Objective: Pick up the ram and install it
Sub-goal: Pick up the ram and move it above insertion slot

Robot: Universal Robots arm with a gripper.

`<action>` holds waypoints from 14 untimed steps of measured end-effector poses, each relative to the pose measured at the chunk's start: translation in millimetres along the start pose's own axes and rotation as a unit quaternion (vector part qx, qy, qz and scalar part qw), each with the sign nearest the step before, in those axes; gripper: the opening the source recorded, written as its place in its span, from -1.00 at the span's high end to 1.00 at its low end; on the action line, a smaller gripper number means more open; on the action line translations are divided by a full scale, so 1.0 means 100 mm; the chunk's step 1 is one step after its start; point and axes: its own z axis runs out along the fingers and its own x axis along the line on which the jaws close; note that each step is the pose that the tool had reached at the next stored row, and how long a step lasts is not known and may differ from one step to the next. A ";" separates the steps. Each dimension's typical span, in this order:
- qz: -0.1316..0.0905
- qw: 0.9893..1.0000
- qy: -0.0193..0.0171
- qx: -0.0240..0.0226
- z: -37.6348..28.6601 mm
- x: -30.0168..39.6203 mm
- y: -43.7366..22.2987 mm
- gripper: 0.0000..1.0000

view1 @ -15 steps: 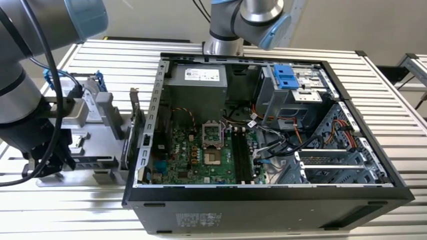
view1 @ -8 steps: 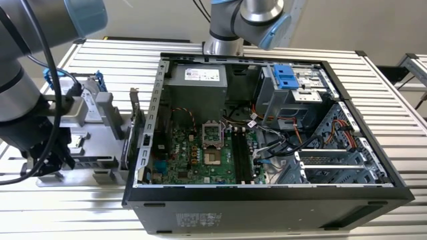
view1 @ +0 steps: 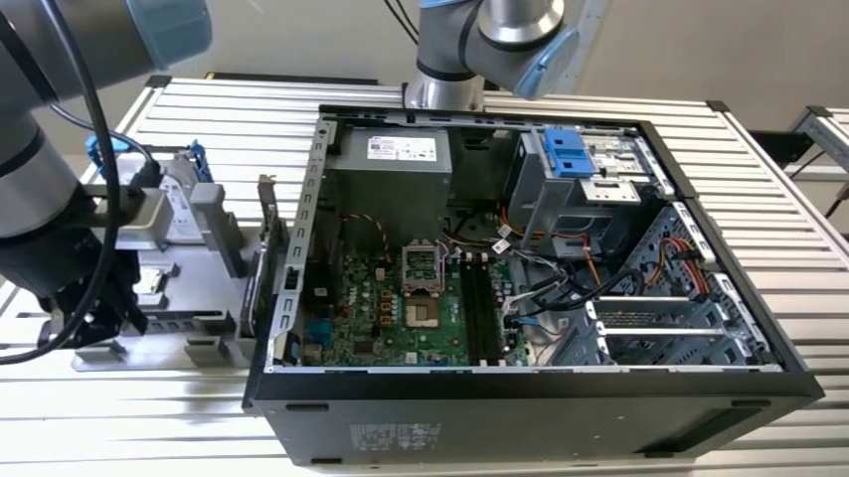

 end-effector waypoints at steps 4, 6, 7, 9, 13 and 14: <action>0.000 1.000 0.000 0.000 -0.014 0.000 0.000 1.00; 0.000 1.000 0.000 0.000 -0.020 0.000 0.000 1.00; 0.000 1.000 0.000 0.000 -0.023 0.000 0.000 1.00; 0.000 1.000 0.000 0.000 -0.029 0.000 0.000 1.00; 0.000 1.000 0.000 0.000 -0.038 0.000 0.001 1.00; 0.000 1.000 0.000 0.000 -0.040 0.000 0.001 1.00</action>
